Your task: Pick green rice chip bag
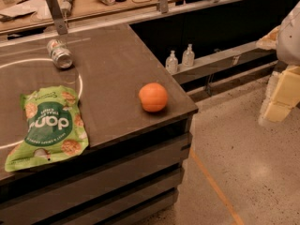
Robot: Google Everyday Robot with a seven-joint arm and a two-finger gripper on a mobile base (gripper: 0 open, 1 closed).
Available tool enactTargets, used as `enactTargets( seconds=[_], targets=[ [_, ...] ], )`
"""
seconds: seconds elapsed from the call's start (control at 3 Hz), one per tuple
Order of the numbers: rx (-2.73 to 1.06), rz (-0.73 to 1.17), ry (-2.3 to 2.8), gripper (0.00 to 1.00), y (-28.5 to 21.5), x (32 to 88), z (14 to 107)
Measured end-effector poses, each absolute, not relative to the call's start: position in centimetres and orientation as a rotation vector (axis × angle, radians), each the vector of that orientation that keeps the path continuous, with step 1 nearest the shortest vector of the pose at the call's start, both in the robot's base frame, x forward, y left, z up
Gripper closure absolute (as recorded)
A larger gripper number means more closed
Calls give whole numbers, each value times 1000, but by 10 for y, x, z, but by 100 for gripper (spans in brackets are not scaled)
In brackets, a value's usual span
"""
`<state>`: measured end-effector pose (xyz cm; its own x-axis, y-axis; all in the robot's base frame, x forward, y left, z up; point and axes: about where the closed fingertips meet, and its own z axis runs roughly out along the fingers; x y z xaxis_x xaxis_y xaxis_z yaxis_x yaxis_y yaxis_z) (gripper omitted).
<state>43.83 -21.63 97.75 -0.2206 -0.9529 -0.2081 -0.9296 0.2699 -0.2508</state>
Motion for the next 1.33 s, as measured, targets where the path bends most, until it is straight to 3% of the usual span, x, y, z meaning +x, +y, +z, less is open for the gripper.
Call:
enactTargets(
  seconds=[0.67, 1.33],
  targets=[
    [-1737, -107, 2212, 0, -212, 442, 980],
    [-2068, -179, 1926, 0, -107, 507, 996]
  ],
)
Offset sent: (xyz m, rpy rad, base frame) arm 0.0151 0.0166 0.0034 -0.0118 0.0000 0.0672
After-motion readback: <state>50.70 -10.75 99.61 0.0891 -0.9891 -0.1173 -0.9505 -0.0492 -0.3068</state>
